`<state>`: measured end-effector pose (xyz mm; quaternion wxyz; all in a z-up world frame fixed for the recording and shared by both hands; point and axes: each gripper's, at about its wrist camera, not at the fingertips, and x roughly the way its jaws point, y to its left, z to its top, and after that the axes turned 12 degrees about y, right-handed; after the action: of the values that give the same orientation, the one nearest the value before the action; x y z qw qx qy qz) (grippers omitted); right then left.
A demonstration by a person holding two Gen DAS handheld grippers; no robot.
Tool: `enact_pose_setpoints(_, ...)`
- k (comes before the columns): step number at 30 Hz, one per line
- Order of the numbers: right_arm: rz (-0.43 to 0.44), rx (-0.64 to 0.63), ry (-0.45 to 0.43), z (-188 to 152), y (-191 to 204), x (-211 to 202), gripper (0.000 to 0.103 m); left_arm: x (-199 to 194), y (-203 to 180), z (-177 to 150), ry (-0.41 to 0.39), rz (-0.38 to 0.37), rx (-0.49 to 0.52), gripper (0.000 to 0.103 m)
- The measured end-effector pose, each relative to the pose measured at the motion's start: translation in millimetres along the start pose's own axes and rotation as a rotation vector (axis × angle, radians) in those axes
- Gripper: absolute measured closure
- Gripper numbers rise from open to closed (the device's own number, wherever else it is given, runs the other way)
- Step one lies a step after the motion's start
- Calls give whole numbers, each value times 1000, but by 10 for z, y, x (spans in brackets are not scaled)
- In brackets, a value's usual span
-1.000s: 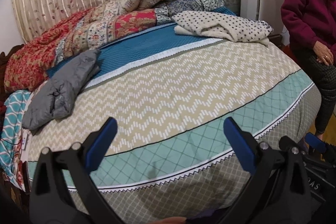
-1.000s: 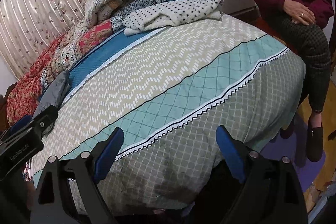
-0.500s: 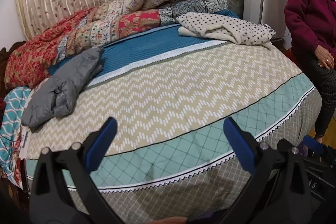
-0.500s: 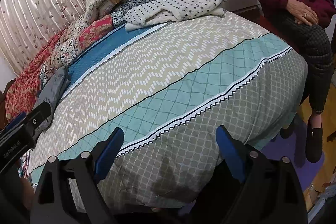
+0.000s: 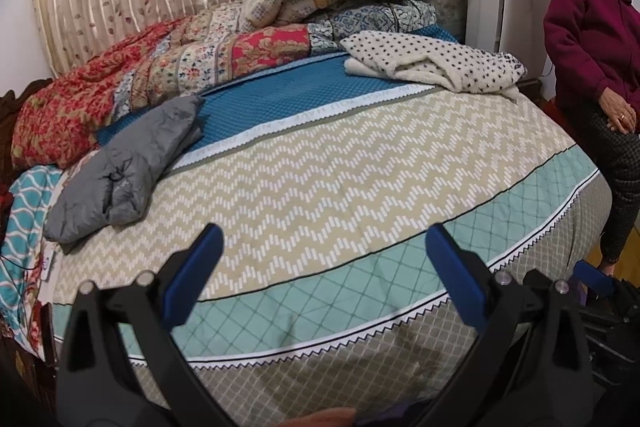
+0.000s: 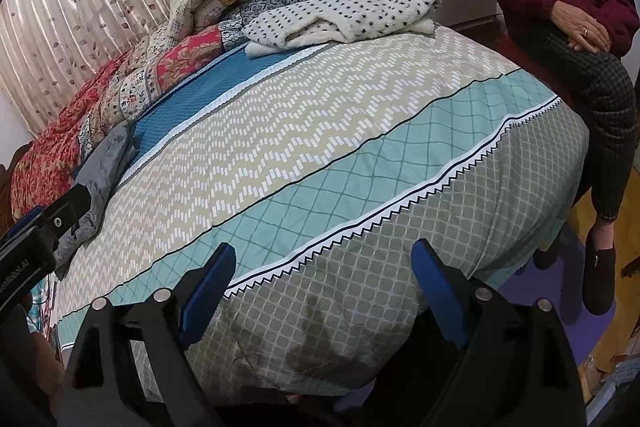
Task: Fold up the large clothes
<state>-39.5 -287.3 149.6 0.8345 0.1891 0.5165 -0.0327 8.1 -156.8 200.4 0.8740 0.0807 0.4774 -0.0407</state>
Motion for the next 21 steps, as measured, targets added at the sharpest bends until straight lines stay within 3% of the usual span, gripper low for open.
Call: enact_pose_setpoints(21, -24, -7, -18, -33, 23, -81, 22, -228, 68, 169, -39, -43, -39, 6)
